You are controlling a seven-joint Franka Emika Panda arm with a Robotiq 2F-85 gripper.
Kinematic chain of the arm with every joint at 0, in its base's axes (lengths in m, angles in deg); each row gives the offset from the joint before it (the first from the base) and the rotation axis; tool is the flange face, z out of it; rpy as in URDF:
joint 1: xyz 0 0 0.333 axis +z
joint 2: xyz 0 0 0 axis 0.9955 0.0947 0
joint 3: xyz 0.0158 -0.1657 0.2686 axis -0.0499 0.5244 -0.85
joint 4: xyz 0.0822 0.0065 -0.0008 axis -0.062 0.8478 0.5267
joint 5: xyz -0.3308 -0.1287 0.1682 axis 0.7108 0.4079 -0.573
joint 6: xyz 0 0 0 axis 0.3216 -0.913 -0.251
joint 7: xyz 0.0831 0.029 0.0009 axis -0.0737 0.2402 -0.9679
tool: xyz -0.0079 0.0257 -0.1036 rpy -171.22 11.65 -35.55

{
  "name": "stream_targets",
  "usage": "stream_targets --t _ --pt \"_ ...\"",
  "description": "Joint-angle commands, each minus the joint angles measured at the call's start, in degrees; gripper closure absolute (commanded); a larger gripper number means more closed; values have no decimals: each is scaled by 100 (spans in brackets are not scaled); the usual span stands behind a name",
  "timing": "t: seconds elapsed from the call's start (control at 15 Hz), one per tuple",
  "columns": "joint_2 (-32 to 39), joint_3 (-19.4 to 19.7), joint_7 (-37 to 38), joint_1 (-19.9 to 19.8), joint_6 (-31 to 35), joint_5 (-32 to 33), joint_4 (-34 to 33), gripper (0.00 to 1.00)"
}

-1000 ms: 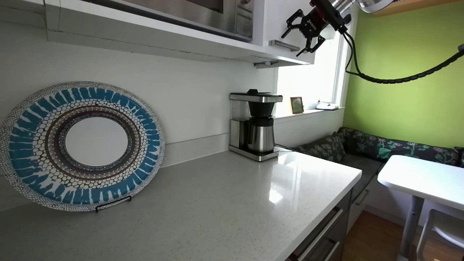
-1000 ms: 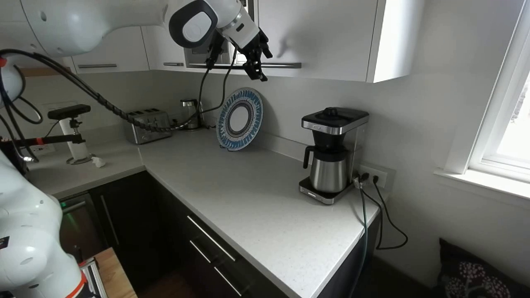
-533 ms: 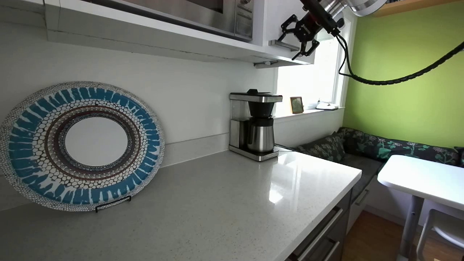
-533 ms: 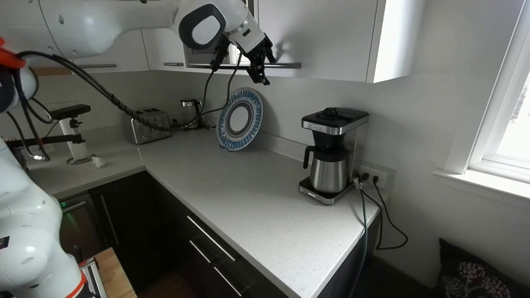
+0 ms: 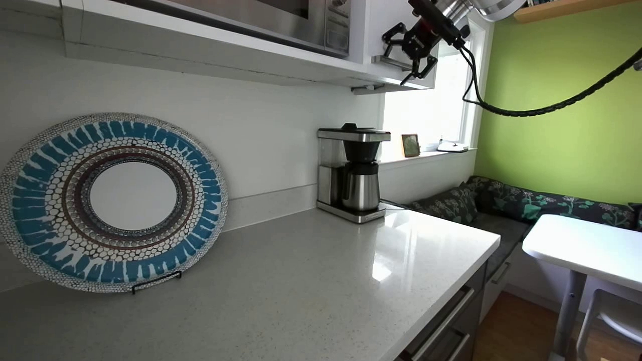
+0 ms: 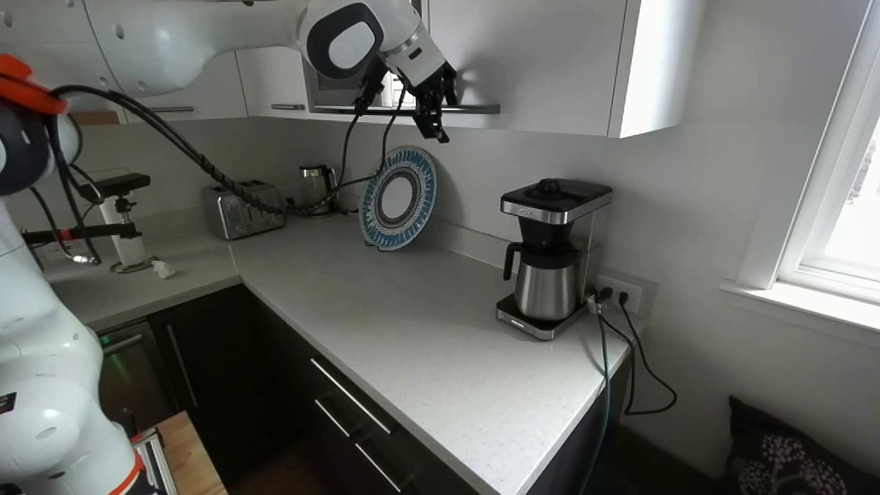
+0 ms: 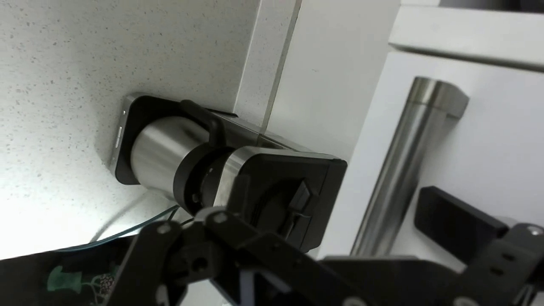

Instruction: Open the right cabinet door

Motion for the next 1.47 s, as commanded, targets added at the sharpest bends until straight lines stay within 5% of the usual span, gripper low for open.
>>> stream_targets --t 0.0,0.07,0.2,0.8,1.4 --pt "287 25 247 78 -221 149 -356 1" --pt "292 28 242 80 -262 155 -356 26" --pt "285 36 216 78 -330 149 -392 29" --pt "20 98 -199 -39 -516 -185 -247 98" --pt "-583 543 -1446 -140 -910 -874 320 97"
